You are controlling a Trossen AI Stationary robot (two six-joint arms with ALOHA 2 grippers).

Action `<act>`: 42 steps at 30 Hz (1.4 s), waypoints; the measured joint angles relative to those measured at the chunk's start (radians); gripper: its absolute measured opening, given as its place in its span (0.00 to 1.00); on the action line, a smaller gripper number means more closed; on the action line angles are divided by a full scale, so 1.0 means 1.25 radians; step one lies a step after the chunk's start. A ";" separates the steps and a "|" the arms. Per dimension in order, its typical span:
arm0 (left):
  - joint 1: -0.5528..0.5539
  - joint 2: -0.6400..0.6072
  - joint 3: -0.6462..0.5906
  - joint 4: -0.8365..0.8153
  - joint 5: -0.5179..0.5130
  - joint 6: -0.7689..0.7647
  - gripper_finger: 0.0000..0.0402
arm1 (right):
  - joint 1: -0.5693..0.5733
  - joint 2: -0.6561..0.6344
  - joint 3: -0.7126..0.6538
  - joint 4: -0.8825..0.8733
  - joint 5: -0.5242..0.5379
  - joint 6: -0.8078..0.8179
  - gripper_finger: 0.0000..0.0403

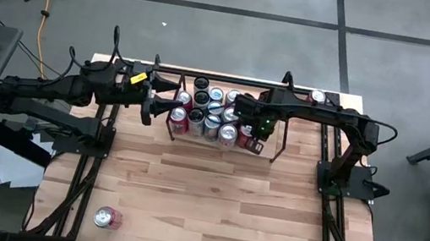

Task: Place canned beverage on shelf
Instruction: Put the red and black soda can and align the it with the other red and white soda can on the shelf, then put the top red-white soda can on the shelf aligned with the other red-white soda can

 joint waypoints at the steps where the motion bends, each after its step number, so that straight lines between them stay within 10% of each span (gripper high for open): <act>1: 0.000 0.000 0.000 0.000 0.000 0.000 0.69 | 0.000 0.000 0.000 0.004 0.000 0.000 0.00; 26: 0.000 -0.017 0.000 -0.003 -0.006 0.032 0.69 | 0.000 -0.016 0.000 -0.029 0.043 -0.006 0.00; 42: 0.000 -0.082 0.001 -0.093 -0.036 0.122 0.69 | 0.059 -0.368 -0.193 0.138 0.128 0.191 0.00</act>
